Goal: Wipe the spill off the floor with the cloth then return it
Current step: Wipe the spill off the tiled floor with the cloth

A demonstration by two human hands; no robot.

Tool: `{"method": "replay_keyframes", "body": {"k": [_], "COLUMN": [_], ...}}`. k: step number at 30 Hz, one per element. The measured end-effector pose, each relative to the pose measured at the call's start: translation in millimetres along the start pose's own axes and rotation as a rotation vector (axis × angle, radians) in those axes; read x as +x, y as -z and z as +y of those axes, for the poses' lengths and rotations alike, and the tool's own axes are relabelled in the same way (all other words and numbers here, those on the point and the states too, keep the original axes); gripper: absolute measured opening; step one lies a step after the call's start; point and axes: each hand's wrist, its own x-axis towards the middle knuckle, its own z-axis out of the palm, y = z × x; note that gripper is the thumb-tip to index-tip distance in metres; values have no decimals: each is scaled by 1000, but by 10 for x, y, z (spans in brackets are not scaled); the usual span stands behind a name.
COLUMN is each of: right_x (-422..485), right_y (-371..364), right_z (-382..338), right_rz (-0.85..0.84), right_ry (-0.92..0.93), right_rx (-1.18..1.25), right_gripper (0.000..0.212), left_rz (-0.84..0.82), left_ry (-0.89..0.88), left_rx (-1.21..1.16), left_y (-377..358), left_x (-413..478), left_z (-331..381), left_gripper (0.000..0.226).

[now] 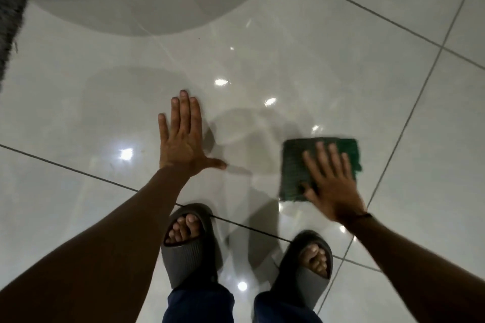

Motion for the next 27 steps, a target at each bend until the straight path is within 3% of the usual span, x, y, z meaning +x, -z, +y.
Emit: {"method": "replay_keyframes", "body": {"k": [3, 6, 8, 11, 13, 17, 20, 22, 27], "right_x": [366, 1344, 1699, 1398, 814, -179, -460, -337, 30], "right_y": [244, 676, 775, 547, 305, 53, 115, 225, 664], "right_z": [466, 278, -74, -745, -1042, -1057, -954, -993, -894], "right_rz": [33, 146, 183, 195, 116, 11, 38, 31, -116], "right_ry": [-366, -691, -609, -184, -23, -65, -418, -688, -935], "right_rx": [98, 240, 211, 130, 129, 228, 396, 529, 1036], "right_gripper": [89, 89, 86, 78, 75, 78, 87, 87, 40], "left_rz": [26, 35, 22, -22, -34, 41, -44, -89, -164], "left_ry": [19, 33, 57, 89, 94, 121, 217, 304, 455], "left_rx": [14, 33, 36, 66, 57, -61, -324, -493, -750], "left_y": [-33, -35, -2, 83, 100, -131, -372, -444, -370], "left_x": [24, 19, 8, -53, -153, -557, -833, -827, -862], "left_z": [-5, 19, 67, 200, 351, 718, 1007, 1082, 1282], "left_gripper": [185, 187, 187, 181, 164, 90, 47, 38, 19]}}
